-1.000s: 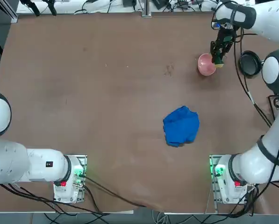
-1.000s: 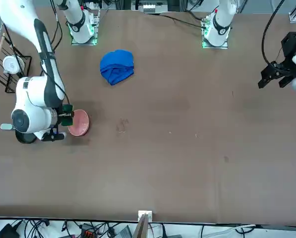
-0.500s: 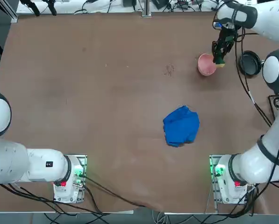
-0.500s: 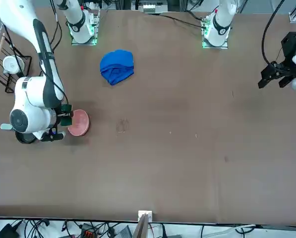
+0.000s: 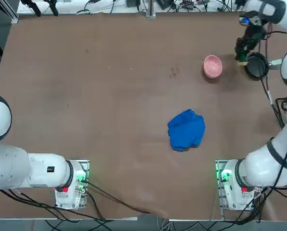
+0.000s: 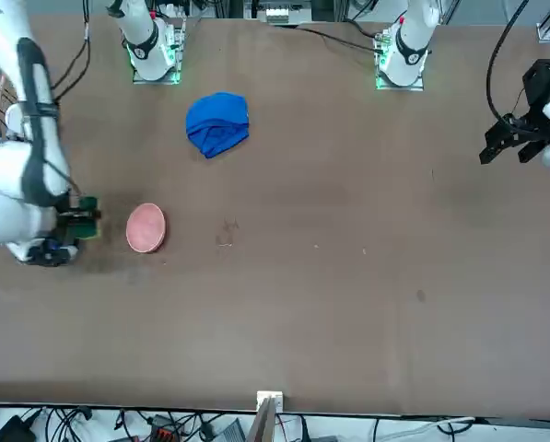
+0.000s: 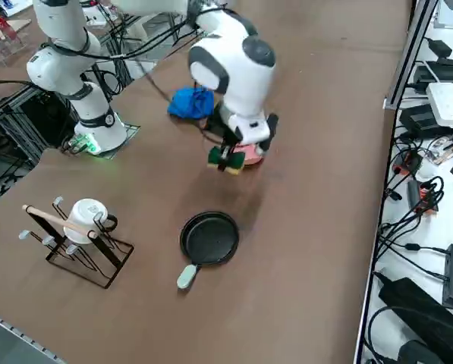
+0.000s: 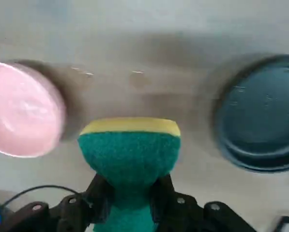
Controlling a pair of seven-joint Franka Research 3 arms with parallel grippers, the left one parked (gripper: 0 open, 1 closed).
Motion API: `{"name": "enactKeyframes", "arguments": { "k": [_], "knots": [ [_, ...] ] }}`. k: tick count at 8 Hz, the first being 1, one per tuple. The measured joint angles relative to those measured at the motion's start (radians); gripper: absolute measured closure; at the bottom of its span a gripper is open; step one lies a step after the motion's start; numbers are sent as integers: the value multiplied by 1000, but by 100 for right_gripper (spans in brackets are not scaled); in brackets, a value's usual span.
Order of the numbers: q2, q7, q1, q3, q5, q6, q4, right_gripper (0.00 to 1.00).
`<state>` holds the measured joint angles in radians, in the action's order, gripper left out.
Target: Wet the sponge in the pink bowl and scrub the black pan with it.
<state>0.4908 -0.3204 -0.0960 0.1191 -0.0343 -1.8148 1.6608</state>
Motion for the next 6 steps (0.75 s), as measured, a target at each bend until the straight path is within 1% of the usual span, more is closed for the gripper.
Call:
{"name": "enactKeyframes", "arguments": {
  "k": [2, 6],
  "knots": [
    [54, -77, -94, 0, 28, -9, -46, 58],
    [216, -243, -235, -1, 33, -44, -203, 58]
  ]
}}
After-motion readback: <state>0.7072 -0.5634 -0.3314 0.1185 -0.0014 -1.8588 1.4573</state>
